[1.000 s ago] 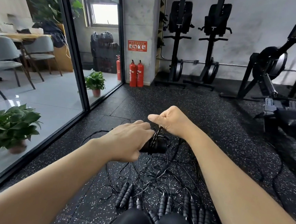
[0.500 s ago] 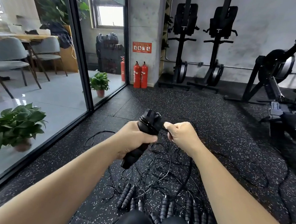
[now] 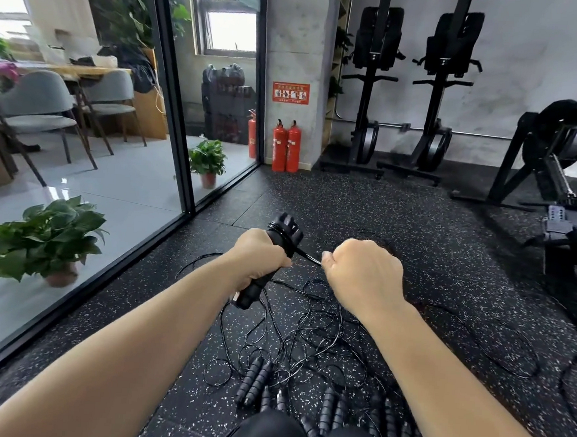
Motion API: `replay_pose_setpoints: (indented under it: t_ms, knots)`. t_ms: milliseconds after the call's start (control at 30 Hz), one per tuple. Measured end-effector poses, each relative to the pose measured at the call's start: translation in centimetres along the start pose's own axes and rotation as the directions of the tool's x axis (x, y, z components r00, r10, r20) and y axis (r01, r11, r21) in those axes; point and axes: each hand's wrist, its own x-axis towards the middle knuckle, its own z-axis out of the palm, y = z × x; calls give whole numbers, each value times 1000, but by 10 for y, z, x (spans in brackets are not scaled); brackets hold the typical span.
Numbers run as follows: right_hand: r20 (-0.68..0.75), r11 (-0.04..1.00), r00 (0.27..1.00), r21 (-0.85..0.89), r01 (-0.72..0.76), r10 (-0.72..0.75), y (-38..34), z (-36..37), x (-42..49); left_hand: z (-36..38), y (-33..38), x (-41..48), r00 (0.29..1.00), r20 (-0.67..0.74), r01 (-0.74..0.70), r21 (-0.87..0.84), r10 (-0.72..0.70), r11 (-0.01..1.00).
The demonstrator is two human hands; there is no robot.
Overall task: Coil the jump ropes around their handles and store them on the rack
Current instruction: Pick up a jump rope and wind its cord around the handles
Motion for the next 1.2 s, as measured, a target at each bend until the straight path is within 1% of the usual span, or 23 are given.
replay_pose_setpoints:
  t_ms: [33, 100, 167, 200, 267, 300, 367, 400, 433, 467, 567, 633, 667, 700, 767, 833, 900, 933, 967, 1033, 1100, 1133, 1200]
  knots:
    - [-2, 999, 999, -32, 42, -42, -7, -4, -2, 2, 2, 1, 999, -34, -34, 117, 38, 993]
    - [6, 987, 991, -85, 134, -133, -22, -13, -5, 7, 5, 0, 989, -69, -100, 350, 132, 932]
    - [43, 971, 978, -120, 209, -205, -32, -22, -3, 14, 8, -6, 976, -49, -156, 530, 214, 833]
    - [67, 963, 971, -127, 238, -231, -35, -27, 0, 16, 9, -9, 968, -17, -191, 591, 249, 783]
    - [112, 953, 958, -123, 276, -263, -36, -37, 8, 18, 11, -16, 946, 59, -273, 672, 318, 688]
    - [133, 951, 953, -113, 286, -271, -34, -41, 13, 18, 11, -20, 931, 116, -320, 713, 346, 624]
    - [194, 948, 938, -84, 307, -287, -29, -43, 25, 19, 13, -27, 893, 274, -421, 788, 357, 450]
    - [224, 946, 928, -61, 317, -297, -26, -41, 30, 21, 12, -30, 870, 344, -469, 799, 354, 377]
    - [242, 945, 920, -29, 325, -309, -22, -38, 35, 22, 11, -32, 845, 392, -512, 789, 365, 339]
    - [250, 945, 915, 8, 326, -318, -18, -35, 39, 22, 9, -32, 824, 421, -545, 773, 380, 326]
    - [236, 954, 928, 156, 255, -287, 0, -23, 46, 17, 6, -31, 751, 467, -642, 679, 466, 356]
    - [251, 927, 936, 343, 151, -245, 12, -12, 47, 13, 5, -29, 708, 505, -699, 597, 493, 393]
    - [273, 884, 934, 459, 86, -232, 17, -7, 47, 12, 5, -29, 697, 523, -716, 556, 492, 422]
    - [298, 819, 928, 573, 14, -225, 22, -1, 47, 11, 6, -29, 688, 533, -725, 518, 492, 454]
    - [346, 672, 915, 730, -124, -206, 28, 9, 43, 10, 9, -31, 677, 549, -733, 450, 489, 510]
    - [395, 551, 898, 802, -232, -196, 35, 19, 39, 9, 11, -31, 669, 564, -728, 367, 485, 579]
    - [448, 445, 864, 838, -316, -229, 38, 29, 34, 9, 13, -32, 663, 587, -707, 288, 465, 645]
    - [457, 397, 853, 853, -339, -253, 40, 34, 31, 8, 13, -31, 662, 593, -695, 259, 457, 671]
    - [445, 361, 857, 868, -340, -262, 41, 37, 28, 7, 14, -30, 666, 594, -678, 231, 451, 698]
    - [408, 333, 889, 884, -328, -209, 42, 43, 23, 2, 12, -27, 688, 584, -609, 142, 431, 781]
    - [377, 302, 920, 894, -330, -111, 40, 46, 16, -3, 7, -21, 730, 557, -478, 1, 396, 879]
    - [369, 261, 926, 904, -339, -76, 38, 47, 12, -5, 4, -18, 752, 539, -408, -71, 379, 910]
    - [368, 148, 929, 922, -358, -43, 36, 48, 7, -6, -2, -12, 785, 512, -297, -181, 348, 938]
